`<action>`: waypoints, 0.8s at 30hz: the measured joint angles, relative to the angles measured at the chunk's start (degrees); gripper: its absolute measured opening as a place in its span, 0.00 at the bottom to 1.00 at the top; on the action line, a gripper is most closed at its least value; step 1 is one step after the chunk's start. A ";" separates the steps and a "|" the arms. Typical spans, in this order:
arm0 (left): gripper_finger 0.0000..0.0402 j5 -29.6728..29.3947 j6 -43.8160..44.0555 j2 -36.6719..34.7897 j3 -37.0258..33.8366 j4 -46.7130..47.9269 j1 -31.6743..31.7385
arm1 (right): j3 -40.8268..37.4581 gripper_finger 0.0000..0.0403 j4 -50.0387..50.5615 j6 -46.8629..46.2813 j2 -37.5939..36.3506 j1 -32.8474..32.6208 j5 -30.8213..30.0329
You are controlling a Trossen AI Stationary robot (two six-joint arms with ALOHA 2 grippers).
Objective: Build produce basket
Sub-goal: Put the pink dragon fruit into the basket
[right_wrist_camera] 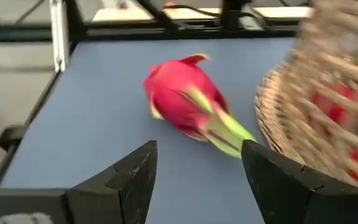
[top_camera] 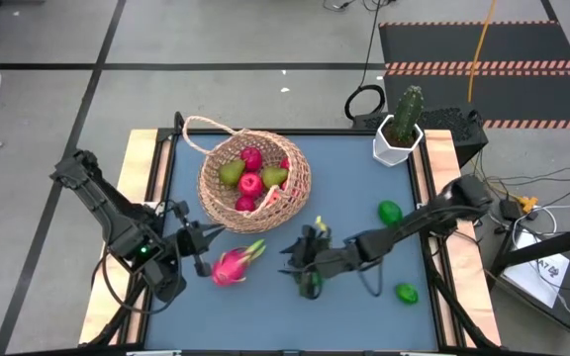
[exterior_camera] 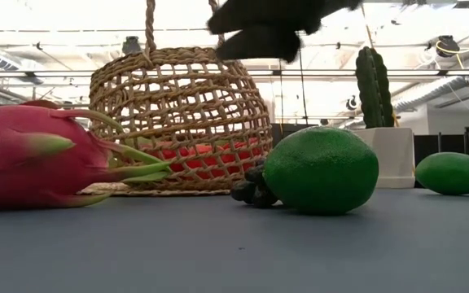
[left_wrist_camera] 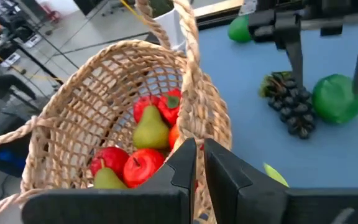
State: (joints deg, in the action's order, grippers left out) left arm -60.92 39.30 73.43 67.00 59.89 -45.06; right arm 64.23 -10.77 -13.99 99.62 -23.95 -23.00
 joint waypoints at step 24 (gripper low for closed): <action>0.09 1.35 -0.94 0.00 0.00 0.36 -0.02 | 16.93 0.39 4.67 19.55 19.68 7.55 7.97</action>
State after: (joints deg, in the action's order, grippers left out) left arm -59.57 38.35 73.43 67.00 60.25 -45.08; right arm 81.17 -6.10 5.56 119.31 -16.40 -15.03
